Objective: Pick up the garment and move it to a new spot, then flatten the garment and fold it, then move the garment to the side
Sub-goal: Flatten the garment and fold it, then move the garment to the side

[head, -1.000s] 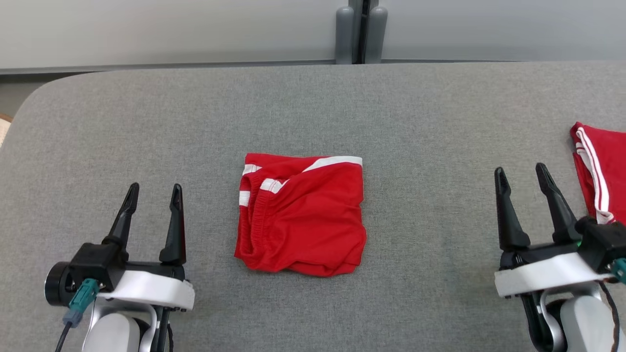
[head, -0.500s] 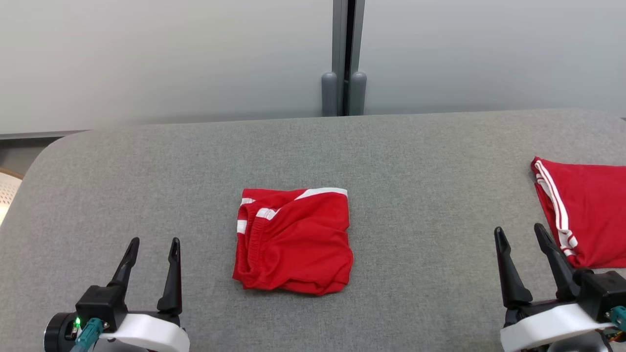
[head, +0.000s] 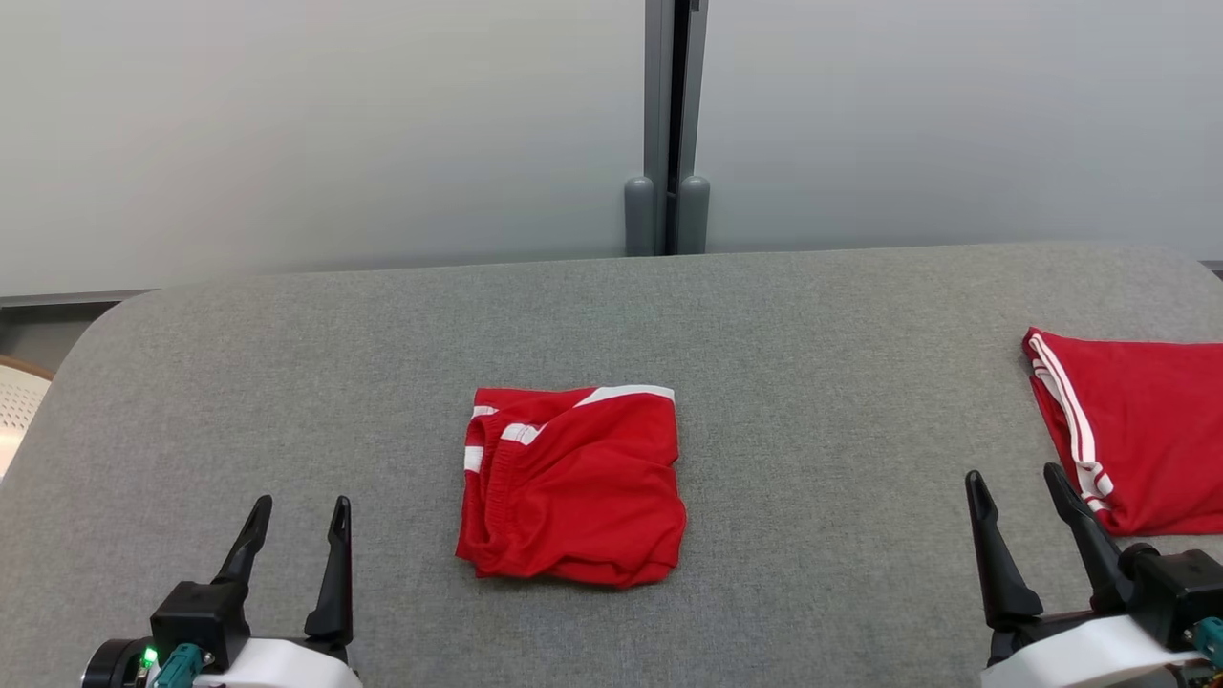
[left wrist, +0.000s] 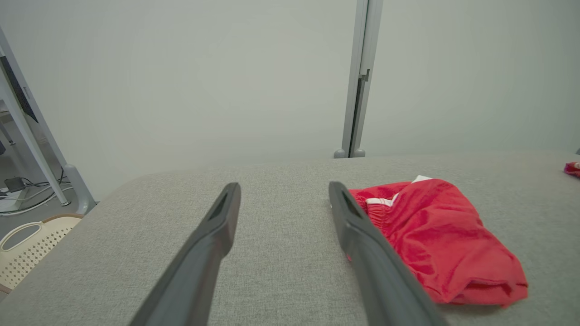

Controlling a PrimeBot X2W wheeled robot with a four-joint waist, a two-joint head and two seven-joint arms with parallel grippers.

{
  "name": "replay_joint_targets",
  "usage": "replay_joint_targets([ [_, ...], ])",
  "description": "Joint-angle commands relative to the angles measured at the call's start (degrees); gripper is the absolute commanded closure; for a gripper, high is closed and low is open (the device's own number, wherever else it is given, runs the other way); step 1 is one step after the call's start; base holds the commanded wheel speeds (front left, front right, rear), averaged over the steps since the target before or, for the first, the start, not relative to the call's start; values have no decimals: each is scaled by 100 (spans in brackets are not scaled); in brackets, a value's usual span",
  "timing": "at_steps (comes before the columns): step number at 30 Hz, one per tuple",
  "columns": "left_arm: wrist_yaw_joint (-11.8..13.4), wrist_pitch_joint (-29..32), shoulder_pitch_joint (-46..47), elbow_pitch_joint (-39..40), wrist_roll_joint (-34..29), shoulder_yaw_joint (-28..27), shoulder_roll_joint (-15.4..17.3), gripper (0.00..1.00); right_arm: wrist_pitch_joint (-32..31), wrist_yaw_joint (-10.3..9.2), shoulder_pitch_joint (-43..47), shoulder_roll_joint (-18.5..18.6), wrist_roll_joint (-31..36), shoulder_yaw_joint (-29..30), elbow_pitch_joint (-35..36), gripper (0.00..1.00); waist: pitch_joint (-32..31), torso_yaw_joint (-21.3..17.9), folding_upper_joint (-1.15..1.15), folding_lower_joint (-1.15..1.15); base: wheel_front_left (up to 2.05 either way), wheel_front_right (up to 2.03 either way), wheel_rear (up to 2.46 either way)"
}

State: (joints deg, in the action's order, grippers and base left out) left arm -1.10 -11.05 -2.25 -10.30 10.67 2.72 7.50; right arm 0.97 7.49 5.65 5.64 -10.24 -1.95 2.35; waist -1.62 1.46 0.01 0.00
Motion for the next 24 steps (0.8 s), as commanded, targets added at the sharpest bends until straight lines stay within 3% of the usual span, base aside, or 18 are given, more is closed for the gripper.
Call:
replay_joint_targets([
  [1,33,15,-52,23,28,3,41,0,-37,-1,48,0,23,24,44,0,5,4,-1,0,0,0,0],
  [24,82,-44,123,69,106,114,115,0,-112,-1,51,-39,28,81,108,0,154,59,-1,0,0,0,0],
])
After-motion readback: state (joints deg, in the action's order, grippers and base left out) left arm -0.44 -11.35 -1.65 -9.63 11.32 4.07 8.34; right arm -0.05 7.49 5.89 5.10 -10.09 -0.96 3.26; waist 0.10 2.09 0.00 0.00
